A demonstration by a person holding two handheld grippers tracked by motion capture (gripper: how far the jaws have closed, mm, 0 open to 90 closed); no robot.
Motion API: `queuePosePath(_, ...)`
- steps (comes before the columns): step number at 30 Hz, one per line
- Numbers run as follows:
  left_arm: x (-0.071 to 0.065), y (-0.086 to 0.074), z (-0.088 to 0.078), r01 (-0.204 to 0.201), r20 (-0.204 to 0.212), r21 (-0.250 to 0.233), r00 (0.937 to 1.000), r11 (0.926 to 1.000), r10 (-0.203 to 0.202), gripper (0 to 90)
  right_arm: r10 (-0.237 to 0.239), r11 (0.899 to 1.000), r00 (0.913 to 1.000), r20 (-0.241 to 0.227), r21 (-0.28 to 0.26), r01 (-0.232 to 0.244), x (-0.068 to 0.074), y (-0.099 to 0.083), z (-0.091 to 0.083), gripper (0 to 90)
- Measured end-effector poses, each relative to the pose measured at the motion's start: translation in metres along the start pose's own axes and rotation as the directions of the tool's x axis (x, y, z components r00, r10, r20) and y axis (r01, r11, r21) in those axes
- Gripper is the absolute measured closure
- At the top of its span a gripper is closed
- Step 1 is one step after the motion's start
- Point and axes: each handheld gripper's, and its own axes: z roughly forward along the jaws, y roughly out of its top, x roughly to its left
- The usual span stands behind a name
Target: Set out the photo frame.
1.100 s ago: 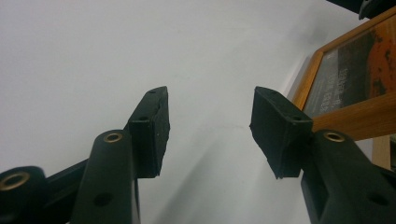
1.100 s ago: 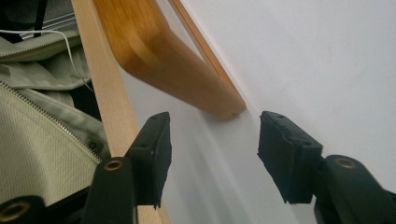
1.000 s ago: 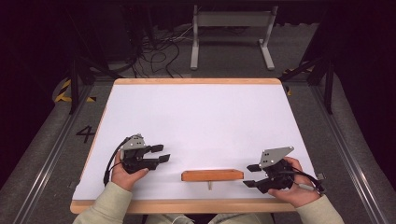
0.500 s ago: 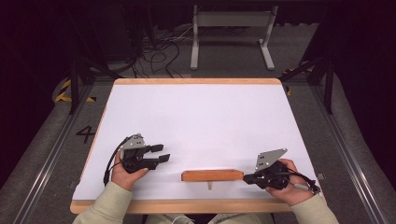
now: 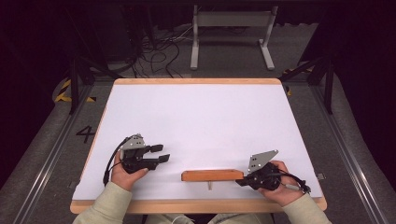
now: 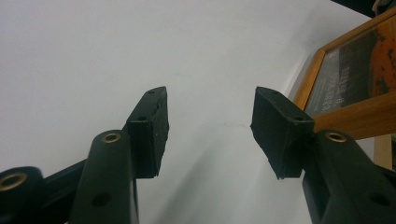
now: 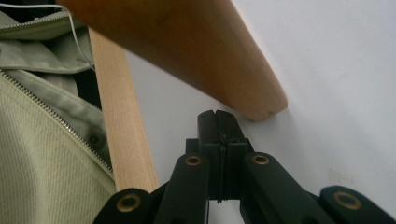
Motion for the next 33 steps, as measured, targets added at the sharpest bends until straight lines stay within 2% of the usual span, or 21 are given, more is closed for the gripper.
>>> queuePosePath(8, 0.001, -0.002, -0.003, 0.01, -0.01, -0.004, 0.9999, 0.9999, -0.01, 46.9, 0.019, 1.0, 0.9998, 0.006, -0.016, -0.019, -0.004, 0.001, 0.003, 90.0)
queuePosePath(16, 0.001, -0.003, -0.003, 0.007, -0.015, -0.003, 0.9999, 1.0, -0.007, 46.8, 0.067, 0.997, 0.997, 0.04, -0.042, -0.065, -0.018, 0.006, 0.007, 90.0)
queuePosePath(33, 0.002, -0.004, -0.006, 0.015, -0.022, -0.002, 0.9997, 0.9999, -0.015, 46.5, 0.107, 0.991, 0.991, 0.08, -0.085, -0.101, -0.047, 0.034, 0.019, 90.0)
